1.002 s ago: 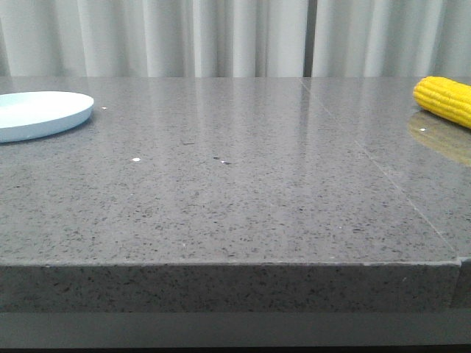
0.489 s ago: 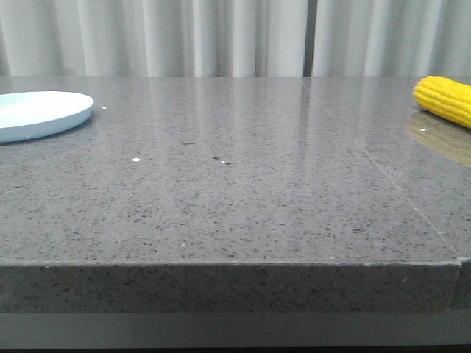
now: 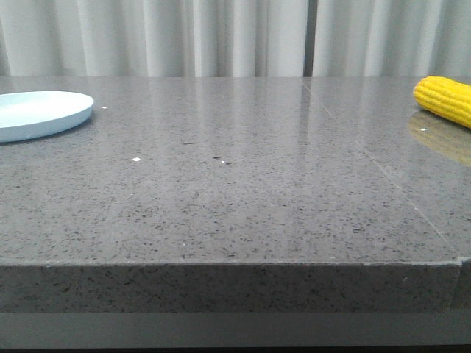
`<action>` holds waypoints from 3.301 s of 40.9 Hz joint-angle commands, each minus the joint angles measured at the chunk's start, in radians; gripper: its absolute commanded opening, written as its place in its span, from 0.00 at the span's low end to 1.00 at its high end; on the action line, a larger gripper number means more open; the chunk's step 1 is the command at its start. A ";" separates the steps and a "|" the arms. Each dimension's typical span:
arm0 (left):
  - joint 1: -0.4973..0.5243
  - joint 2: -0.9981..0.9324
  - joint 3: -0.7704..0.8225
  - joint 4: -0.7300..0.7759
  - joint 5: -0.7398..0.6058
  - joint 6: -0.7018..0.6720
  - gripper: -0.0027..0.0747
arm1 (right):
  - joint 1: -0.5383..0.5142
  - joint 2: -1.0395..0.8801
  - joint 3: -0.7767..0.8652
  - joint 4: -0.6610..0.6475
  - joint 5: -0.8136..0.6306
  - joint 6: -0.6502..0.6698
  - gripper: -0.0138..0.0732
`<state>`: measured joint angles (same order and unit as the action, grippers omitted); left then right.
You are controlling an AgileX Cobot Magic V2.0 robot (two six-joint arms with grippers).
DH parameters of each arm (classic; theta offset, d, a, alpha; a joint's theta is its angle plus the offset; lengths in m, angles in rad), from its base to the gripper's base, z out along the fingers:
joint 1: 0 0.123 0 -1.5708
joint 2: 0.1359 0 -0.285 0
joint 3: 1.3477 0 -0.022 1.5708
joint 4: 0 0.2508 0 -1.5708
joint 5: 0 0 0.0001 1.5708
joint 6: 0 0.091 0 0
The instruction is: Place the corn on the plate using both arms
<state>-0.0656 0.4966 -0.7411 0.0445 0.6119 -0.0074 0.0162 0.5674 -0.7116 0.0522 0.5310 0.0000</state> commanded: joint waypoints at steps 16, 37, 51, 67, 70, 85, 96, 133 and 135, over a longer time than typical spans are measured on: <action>0.001 0.141 -0.032 -0.001 -0.028 -0.011 0.06 | 0.003 0.141 -0.033 -0.017 -0.007 -0.008 0.19; 0.001 0.212 -0.091 -0.001 0.091 0.025 0.83 | 0.003 0.151 -0.033 -0.014 -0.077 -0.008 0.88; 0.014 0.478 -0.273 0.073 0.249 0.028 0.83 | 0.003 0.151 -0.033 -0.007 -0.092 -0.008 0.88; 0.280 0.842 -0.472 -0.347 0.257 0.319 0.83 | 0.003 0.151 -0.033 -0.007 -0.092 -0.008 0.88; 0.301 0.899 -0.506 -0.406 0.238 0.346 0.83 | 0.003 0.151 -0.033 -0.007 -0.092 -0.008 0.88; 0.305 1.135 -0.663 -0.413 0.223 0.346 0.83 | 0.003 0.151 -0.033 -0.007 -0.092 -0.008 0.88; 0.305 1.229 -0.724 -0.413 0.204 0.346 0.83 | 0.003 0.151 -0.033 -0.007 -0.092 -0.008 0.88; 0.297 1.281 -0.724 -0.413 0.199 0.346 0.61 | 0.003 0.151 -0.033 -0.007 -0.092 -0.008 0.88; 0.297 1.281 -0.724 -0.413 0.208 0.346 0.48 | 0.003 0.151 -0.033 -0.007 -0.092 -0.008 0.88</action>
<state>0.2372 1.8231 -1.4331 -0.3405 0.8300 0.3372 0.0162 0.7136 -0.7116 0.0449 0.5129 0.0000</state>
